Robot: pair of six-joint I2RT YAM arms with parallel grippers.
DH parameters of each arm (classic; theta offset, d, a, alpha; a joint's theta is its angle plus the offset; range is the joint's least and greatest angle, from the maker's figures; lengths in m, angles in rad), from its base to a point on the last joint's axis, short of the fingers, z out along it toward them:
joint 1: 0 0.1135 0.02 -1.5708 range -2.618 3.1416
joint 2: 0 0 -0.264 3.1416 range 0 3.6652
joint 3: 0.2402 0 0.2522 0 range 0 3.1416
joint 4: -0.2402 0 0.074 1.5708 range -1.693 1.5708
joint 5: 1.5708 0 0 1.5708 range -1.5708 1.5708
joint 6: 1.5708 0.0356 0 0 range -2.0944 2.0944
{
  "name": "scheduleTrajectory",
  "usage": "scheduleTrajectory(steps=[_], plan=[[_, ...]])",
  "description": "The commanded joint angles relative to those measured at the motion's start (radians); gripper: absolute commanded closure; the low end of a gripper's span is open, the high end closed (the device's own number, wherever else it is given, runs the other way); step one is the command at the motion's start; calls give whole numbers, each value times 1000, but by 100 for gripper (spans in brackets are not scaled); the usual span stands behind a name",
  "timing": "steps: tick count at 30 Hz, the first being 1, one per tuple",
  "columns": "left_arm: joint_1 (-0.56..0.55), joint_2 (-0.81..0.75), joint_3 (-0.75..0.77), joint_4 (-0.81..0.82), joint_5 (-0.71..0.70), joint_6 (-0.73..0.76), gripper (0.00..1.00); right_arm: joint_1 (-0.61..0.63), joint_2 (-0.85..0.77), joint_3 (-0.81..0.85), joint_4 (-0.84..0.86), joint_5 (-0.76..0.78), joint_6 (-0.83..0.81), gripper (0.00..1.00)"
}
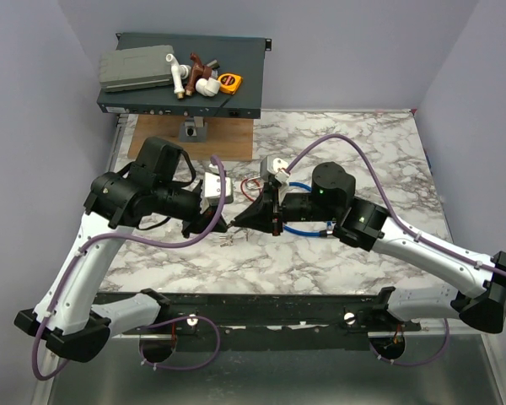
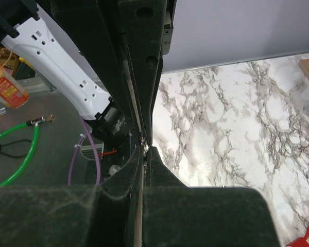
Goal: Unlock with the key
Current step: Pick up the key from the center of the board.
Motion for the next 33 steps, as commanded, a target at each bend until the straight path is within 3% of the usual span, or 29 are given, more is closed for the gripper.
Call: scheduleTrajectory(steps=[1, 14, 33], plan=[[1, -25, 36, 2, -33, 36, 100, 3, -15, -20, -9, -1, 4, 99], [0, -53, 21, 34, -167, 80, 100, 3, -3, -14, -28, -15, 4, 99], [-21, -59, 12, 56, -165, 65, 100, 3, 15, 0, -18, -46, 22, 99]])
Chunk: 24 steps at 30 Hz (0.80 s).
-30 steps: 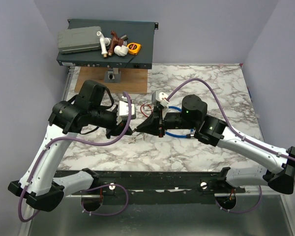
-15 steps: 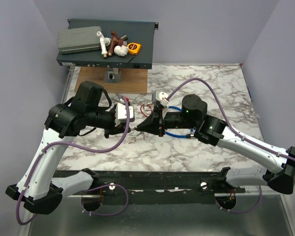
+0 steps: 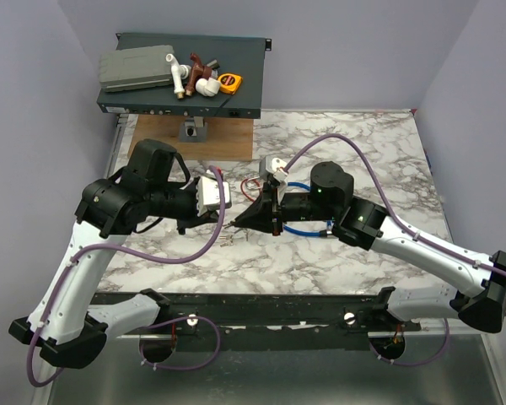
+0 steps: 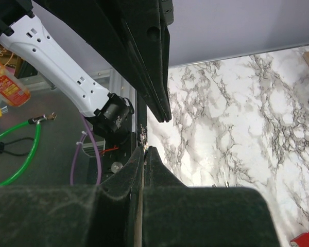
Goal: Unlock with the key
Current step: Pick up the key from the center of the board.
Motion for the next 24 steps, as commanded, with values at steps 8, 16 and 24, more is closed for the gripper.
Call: scheduleTrajectory(steps=[8, 16, 24], plan=[[-43, -9, 18, 1, 50, -38, 100, 3, 17, 4, 2, -33, 14, 99], [-59, -10, 22, -10, 20, -27, 100, 3, 26, 3, 15, -36, 19, 99], [-59, -7, 62, 41, -65, -4, 100, 3, 38, 4, 12, -61, 31, 99]])
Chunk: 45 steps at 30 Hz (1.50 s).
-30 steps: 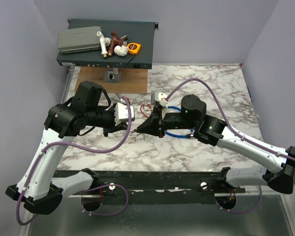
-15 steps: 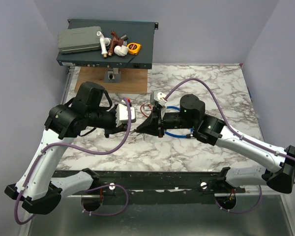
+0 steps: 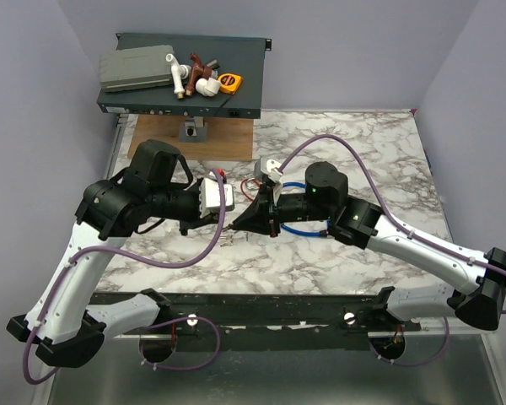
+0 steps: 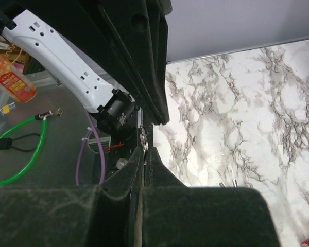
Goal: Unlock with the key
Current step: Pick up the key from the center of the board.
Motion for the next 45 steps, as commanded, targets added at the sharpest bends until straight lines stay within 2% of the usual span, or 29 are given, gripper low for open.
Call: scheduleTrajectory(steps=[1, 8, 11, 16, 20, 30, 45], plan=[[-8, 1, 69, 26, -61, 26, 100, 2, 15, 6, 10, -38, 18, 99], [-13, 14, 101, -13, -45, 40, 100, 3, 18, 4, 10, -26, 19, 99], [-17, 6, 56, -50, -59, 72, 99, 4, 6, 4, 8, -8, 11, 99], [-17, -74, -101, 3, -123, 141, 62, 3, -2, 9, 7, -13, 11, 99], [-16, -123, -149, 57, -135, 188, 50, 3, 3, 8, 6, -17, 12, 99], [-34, -102, -143, 142, -213, 189, 53, 3, 18, 19, 12, -51, 19, 99], [-139, -88, -107, 86, -254, 200, 53, 4, 22, 20, 11, -44, 14, 99]])
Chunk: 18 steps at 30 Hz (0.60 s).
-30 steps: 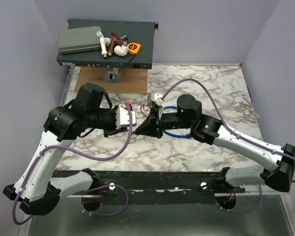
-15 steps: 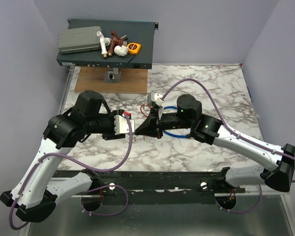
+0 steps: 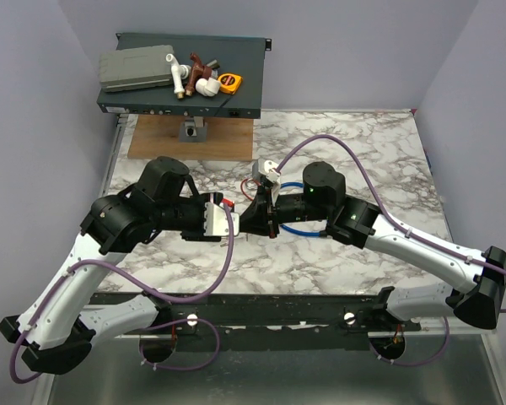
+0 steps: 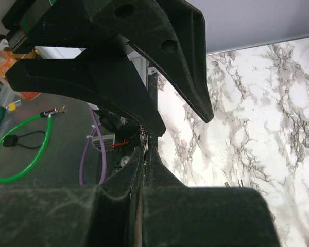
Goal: Unlock with the key
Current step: Pick up the key from the center of the board.
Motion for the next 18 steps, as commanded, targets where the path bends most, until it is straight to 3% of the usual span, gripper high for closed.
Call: scheduleTrajectory(steps=[1, 10, 18], plan=[[-15, -3, 31, -21, -32, 15, 53, 4, 8, 20, 9, -21, 1, 99], [-14, 12, 65, -20, -60, 42, 58, 3, 20, 27, -21, -41, -2, 99], [-22, 25, 115, -55, 11, -6, 60, 3, 28, 32, -20, -32, -2, 99]])
